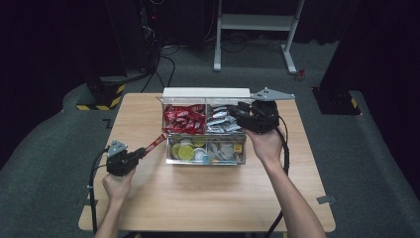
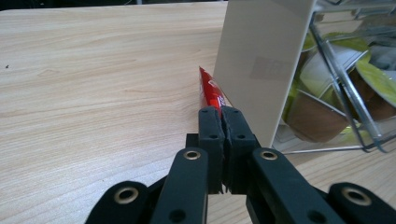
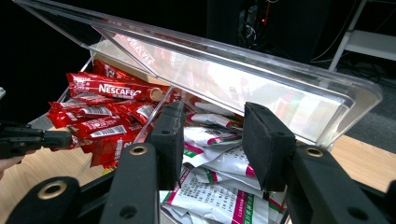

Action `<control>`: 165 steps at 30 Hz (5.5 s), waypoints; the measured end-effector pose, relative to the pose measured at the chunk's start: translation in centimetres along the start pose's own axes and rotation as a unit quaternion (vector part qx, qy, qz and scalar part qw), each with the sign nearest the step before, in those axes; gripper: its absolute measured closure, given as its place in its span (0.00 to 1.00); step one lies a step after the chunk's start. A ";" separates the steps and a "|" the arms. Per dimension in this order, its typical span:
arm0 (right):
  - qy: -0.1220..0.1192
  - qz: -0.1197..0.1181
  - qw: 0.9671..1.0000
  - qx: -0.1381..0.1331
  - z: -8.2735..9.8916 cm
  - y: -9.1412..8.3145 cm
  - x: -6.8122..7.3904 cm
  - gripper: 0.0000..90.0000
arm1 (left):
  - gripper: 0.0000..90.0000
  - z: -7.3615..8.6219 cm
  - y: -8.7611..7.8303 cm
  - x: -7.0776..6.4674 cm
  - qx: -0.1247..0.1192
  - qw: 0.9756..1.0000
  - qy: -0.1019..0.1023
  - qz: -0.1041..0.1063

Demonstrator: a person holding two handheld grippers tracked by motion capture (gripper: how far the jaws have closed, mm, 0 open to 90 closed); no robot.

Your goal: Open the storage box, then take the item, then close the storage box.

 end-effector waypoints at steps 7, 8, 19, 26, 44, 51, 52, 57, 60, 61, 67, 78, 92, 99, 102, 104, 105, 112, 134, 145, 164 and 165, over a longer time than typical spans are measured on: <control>0.000 0.001 1.000 0.002 0.0 0.0 0.0 0.65 | 0.97 0.6 0.6 -0.1 0.008 1.000 0.001 -0.008; 0.000 0.001 1.000 0.002 0.0 0.0 0.0 0.65 | 0.97 0.6 0.6 -0.1 0.007 1.000 0.001 -0.009; 0.002 0.001 1.000 0.006 -0.2 0.0 0.0 0.65 | 0.97 1.0 1.3 -0.6 0.022 0.999 0.018 -0.021; 0.002 0.002 1.000 0.008 -0.2 0.0 0.0 0.65 | 0.97 1.5 1.7 -0.8 0.028 0.999 0.014 -0.017; 0.006 -0.001 1.000 0.009 -0.2 0.2 -0.1 0.65 | 0.96 2.5 2.9 -1.5 0.060 0.998 0.028 -0.015; 0.006 -0.004 1.000 0.010 -0.1 0.2 -0.1 0.65 | 0.95 2.9 3.3 -1.9 0.075 0.997 0.034 -0.013; 0.007 -0.005 1.000 0.009 -0.1 0.1 -0.1 0.65 | 0.95 3.0 3.4 -2.0 0.077 0.996 0.036 -0.012; 0.005 0.004 1.000 0.005 0.0 -0.4 -0.2 0.65 | 0.82 3.4 3.4 -1.5 0.080 0.996 0.035 -0.006; 0.006 0.006 1.000 0.004 0.0 -0.5 -0.2 0.65 | 0.69 3.6 3.1 -1.3 0.075 0.997 0.021 -0.003; 0.006 0.005 1.000 0.002 0.1 -0.5 -0.2 0.64 | 0.66 3.7 3.0 -1.2 0.075 0.997 0.017 -0.003; 0.008 0.005 1.000 -0.002 0.3 -0.7 -0.4 0.63 | 0.51 4.0 1.6 0.1 0.061 0.998 0.007 -0.020; 0.018 0.008 1.000 -0.010 0.9 -1.5 -1.1 0.62 | 0.47 4.7 0.5 2.1 0.054 0.997 -0.022 -0.041; 0.020 0.007 1.000 -0.014 1.5 -2.2 -1.1 0.61 | 0.46 6.0 1.3 2.7 0.077 0.995 -0.021 -0.062; 0.022 0.004 1.000 -0.008 2.0 -2.5 -1.3 0.60 | 0.44 6.0 1.4 2.4 0.080 0.994 -0.010 -0.072; 0.025 0.002 1.000 -0.006 2.2 -2.4 -1.4 0.60 | 0.43 5.9 1.4 2.3 0.081 0.994 -0.004 -0.074; 0.026 0.002 1.000 -0.003 2.5 -2.4 -1.5 0.60 | 0.42 5.9 1.5 2.3 0.080 0.994 -0.004 -0.073; 0.028 0.002 1.000 -0.003 2.6 -2.4 -1.5 0.60 | 0.41 5.9 1.5 2.3 0.080 0.994 -0.004 -0.072; 0.032 -0.003 0.999 -0.003 3.4 -2.6 -1.7 0.59 | 0.40 6.0 1.4 2.2 0.082 0.994 -0.001 -0.072; 0.019 0.011 1.000 0.010 5.2 -2.8 -1.8 0.55 | 0.39 6.0 1.5 2.2 0.082 0.994 0.002 -0.073; 0.036 0.011 0.999 -0.001 7.0 -4.0 -3.0 0.54 | 0.39 6.0 1.5 2.2 0.082 0.994 0.002 -0.073; 0.074 0.030 0.996 -0.050 10.1 -6.8 -5.6 0.55 | 0.39 6.0 1.5 2.1 0.083 0.994 0.006 -0.074; 0.076 0.031 0.995 -0.050 10.3 -6.8 -5.8 0.55 | 0.39 6.0 1.5 2.1 0.084 0.994 0.006 -0.074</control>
Point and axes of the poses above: each handheld gripper's, and its own axes: y roughly forward along the jaws, z roughly out of its underside, x roughly to its left, the point moved 2 cm from there along y, roughly forward along the jaws, and after that the axes turned 8 degrees about -z, right-handed, at the moved point
